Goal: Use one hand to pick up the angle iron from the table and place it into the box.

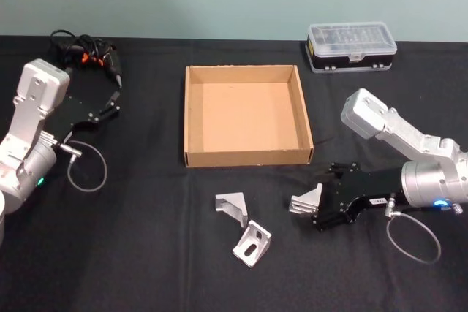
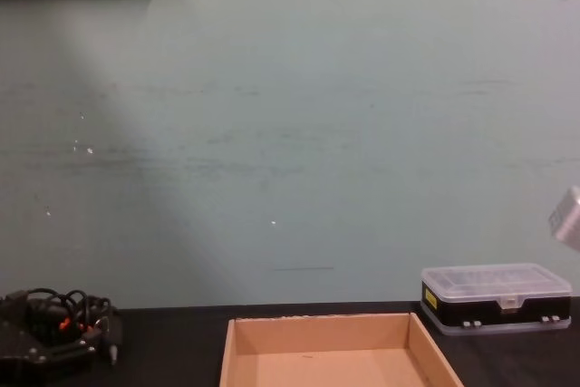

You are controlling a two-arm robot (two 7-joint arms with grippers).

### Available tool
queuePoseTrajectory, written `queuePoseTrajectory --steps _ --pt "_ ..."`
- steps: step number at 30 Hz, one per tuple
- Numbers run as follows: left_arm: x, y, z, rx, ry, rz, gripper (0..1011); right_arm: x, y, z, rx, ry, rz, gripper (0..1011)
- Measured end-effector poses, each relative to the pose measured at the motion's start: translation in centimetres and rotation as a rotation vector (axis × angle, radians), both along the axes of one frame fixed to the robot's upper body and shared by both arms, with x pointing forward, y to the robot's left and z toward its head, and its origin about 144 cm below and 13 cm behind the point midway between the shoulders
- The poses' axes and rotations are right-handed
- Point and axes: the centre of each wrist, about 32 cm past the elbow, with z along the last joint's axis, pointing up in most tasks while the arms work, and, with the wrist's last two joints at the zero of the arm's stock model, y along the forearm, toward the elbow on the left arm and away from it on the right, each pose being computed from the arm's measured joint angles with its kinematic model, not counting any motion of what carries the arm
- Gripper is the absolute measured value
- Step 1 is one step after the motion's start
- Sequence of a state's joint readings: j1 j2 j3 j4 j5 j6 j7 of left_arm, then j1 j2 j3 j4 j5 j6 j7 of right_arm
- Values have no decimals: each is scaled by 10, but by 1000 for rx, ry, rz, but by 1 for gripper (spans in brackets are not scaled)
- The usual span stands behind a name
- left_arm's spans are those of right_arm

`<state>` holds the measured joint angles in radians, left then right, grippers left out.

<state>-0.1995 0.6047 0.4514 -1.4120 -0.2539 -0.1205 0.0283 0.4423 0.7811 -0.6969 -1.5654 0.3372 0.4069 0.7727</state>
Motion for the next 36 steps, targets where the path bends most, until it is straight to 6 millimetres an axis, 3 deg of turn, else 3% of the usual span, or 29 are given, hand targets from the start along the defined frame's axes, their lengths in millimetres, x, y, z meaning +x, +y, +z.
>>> queuePoseTrajectory --steps 5,10,23,36 --pt "0 0 0 0 0 0 1000 -2 -1 -1 -3 2 2 995" --pt "0 0 0 0 0 0 1000 -4 -1 -2 0 -3 -3 909" --pt "0 0 0 0 0 0 1000 -5 -1 -3 12 -14 0 541" --pt "0 0 0 0 0 0 1000 -4 3 4 35 -28 20 539"
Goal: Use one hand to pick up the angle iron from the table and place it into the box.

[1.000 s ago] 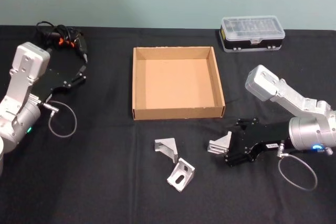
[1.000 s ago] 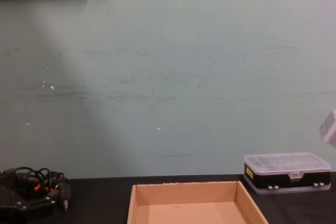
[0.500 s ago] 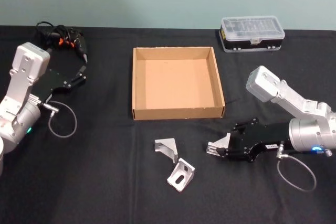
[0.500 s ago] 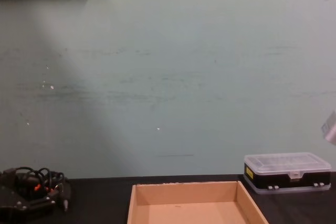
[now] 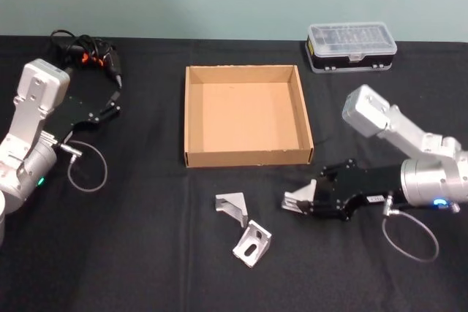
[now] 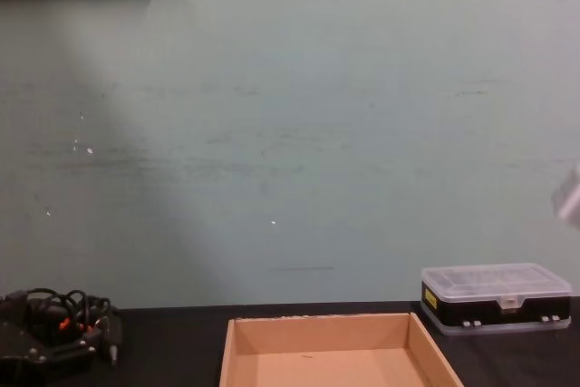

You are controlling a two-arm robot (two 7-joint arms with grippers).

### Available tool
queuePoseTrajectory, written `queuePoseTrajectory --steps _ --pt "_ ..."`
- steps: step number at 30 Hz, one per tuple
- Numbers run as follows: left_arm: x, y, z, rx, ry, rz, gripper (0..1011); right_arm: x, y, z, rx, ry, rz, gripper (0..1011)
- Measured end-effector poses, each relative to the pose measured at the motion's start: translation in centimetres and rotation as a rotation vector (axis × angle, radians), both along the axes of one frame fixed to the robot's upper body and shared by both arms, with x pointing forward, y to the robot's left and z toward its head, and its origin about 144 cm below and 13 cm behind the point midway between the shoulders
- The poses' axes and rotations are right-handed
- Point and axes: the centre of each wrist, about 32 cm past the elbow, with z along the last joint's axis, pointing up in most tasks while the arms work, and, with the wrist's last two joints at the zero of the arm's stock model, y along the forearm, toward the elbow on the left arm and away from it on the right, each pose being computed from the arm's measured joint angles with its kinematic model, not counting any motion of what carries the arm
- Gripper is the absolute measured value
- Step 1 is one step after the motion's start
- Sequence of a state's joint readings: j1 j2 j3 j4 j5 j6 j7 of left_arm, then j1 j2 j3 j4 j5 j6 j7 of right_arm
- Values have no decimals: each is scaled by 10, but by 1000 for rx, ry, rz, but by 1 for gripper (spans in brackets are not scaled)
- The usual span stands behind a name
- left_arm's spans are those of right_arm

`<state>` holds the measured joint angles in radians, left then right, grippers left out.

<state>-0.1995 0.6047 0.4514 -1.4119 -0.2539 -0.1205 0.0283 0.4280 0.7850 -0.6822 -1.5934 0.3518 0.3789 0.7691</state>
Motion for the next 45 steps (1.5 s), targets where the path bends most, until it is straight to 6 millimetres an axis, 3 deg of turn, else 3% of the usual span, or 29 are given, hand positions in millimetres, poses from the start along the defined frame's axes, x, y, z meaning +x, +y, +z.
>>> queuePoseTrajectory --steps 14,20,36,45 --pt "0 0 0 0 0 0 1000 14 11 58 273 -135 -47 539" --pt "0 0 0 0 0 0 1000 22 21 66 343 -217 -139 539" --pt "0 0 0 0 0 0 1000 57 47 34 320 -235 -276 539" --pt "0 0 0 0 0 0 1000 90 60 11 280 -207 -323 540"
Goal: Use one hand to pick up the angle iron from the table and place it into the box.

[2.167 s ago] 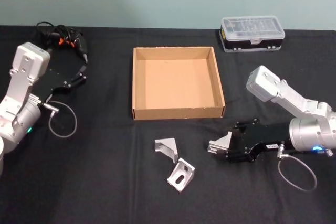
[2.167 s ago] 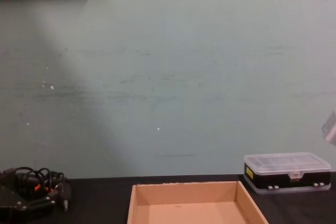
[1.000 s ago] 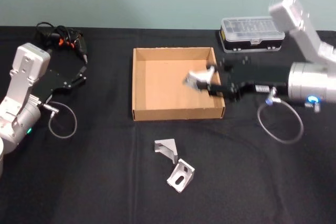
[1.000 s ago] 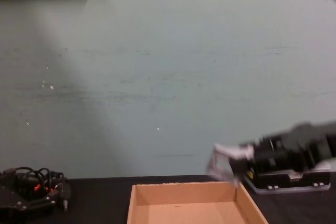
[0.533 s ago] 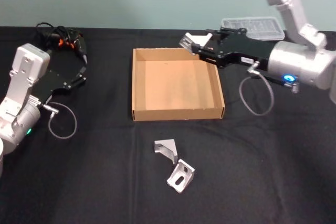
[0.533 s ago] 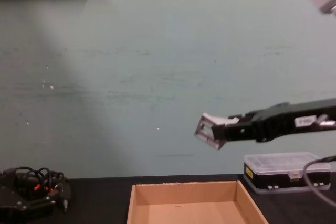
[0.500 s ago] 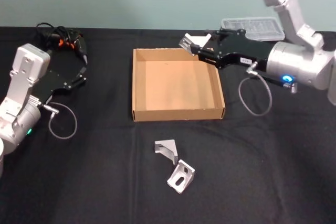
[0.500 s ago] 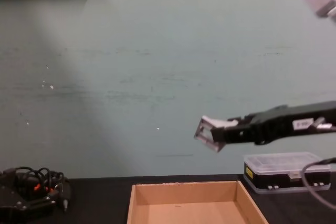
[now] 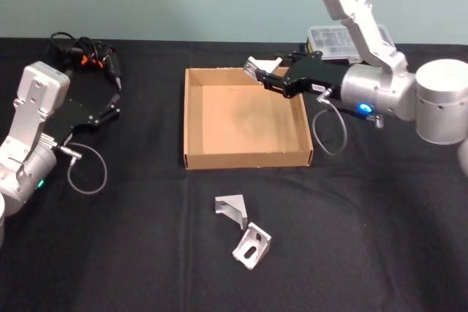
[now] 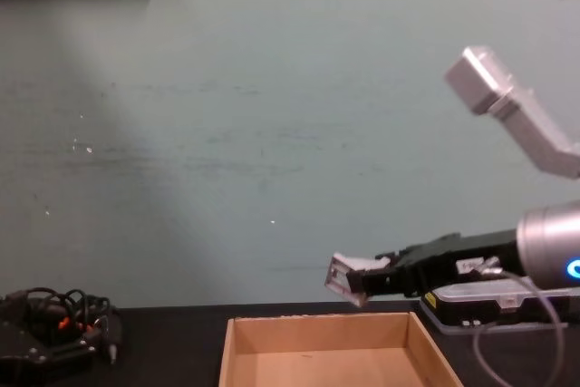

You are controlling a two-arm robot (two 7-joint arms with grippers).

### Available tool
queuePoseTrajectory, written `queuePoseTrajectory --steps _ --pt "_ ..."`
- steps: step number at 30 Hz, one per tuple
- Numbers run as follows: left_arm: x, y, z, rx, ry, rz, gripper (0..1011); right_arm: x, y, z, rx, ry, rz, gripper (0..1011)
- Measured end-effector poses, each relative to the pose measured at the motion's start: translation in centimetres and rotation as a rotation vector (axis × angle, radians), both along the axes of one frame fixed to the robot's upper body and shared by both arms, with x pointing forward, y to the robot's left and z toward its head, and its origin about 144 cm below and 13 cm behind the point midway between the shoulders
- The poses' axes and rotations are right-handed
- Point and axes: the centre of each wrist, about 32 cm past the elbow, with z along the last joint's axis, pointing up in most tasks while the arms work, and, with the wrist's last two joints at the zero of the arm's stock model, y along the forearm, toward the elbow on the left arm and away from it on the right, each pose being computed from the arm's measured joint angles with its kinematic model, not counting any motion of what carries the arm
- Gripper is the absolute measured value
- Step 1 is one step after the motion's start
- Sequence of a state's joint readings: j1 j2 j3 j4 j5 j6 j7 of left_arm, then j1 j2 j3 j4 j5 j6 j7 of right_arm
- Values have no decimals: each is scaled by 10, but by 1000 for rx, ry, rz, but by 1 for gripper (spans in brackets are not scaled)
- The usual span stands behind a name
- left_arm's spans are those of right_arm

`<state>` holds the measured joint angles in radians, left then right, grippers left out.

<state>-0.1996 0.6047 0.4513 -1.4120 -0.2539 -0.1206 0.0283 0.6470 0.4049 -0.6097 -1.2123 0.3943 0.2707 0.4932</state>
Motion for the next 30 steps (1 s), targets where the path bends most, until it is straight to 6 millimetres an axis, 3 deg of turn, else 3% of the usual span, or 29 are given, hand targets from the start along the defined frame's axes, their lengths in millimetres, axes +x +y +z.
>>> queuePoseTrajectory --steps 13,30 --pt "0 0 0 0 0 0 1000 37 18 -25 -48 64 -6 540" --pt "0 0 0 0 0 0 1000 43 26 -34 -70 92 -4 539"
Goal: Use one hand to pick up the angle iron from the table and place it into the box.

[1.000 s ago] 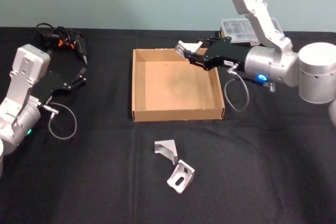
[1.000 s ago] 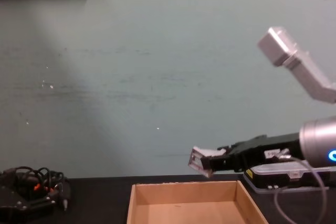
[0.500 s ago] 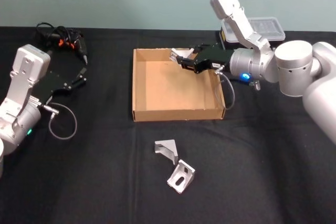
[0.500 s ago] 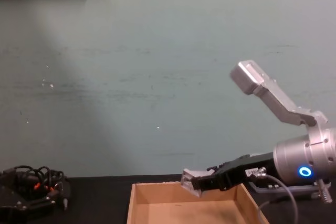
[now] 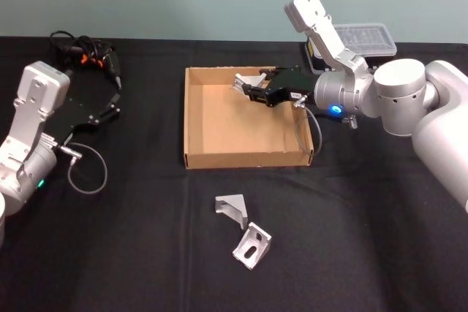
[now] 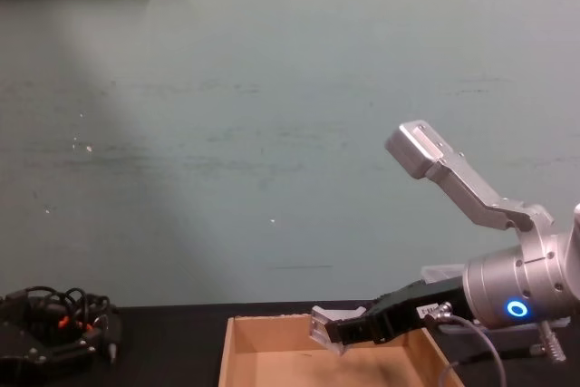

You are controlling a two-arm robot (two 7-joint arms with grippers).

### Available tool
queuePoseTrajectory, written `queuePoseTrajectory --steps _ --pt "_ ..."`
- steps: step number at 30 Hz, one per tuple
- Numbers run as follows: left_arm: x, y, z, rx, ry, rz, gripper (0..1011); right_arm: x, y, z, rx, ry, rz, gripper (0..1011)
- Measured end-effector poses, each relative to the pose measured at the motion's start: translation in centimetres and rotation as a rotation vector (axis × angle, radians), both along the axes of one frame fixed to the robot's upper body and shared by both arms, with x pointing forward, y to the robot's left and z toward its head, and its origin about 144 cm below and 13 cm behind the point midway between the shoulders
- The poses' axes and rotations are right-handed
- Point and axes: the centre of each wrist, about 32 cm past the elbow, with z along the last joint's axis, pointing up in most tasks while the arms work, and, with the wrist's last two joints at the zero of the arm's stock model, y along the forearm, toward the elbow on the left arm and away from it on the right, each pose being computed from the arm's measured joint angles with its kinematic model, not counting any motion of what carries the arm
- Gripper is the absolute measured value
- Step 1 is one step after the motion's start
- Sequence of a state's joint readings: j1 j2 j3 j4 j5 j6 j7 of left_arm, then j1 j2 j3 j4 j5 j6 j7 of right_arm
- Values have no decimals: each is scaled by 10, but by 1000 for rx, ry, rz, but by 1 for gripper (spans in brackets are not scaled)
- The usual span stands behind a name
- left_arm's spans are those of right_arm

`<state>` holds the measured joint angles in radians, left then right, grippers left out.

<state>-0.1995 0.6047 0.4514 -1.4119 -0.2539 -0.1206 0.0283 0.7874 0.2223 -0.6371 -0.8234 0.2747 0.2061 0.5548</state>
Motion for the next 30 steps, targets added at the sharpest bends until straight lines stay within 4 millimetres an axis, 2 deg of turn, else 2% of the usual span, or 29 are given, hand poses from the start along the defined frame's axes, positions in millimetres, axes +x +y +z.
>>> queuePoseTrajectory --steps 7,20,26,30 --pt "0 0 0 0 0 0 1000 0 0 -3 -7 16 -5 568" --pt "0 0 0 0 0 0 1000 -2 -4 -4 21 26 -10 967" --pt "0 0 0 0 0 0 1000 -8 -10 7 58 -11 -13 1000" --pt "0 0 0 0 0 0 1000 -21 -21 22 93 -49 -24 1000"
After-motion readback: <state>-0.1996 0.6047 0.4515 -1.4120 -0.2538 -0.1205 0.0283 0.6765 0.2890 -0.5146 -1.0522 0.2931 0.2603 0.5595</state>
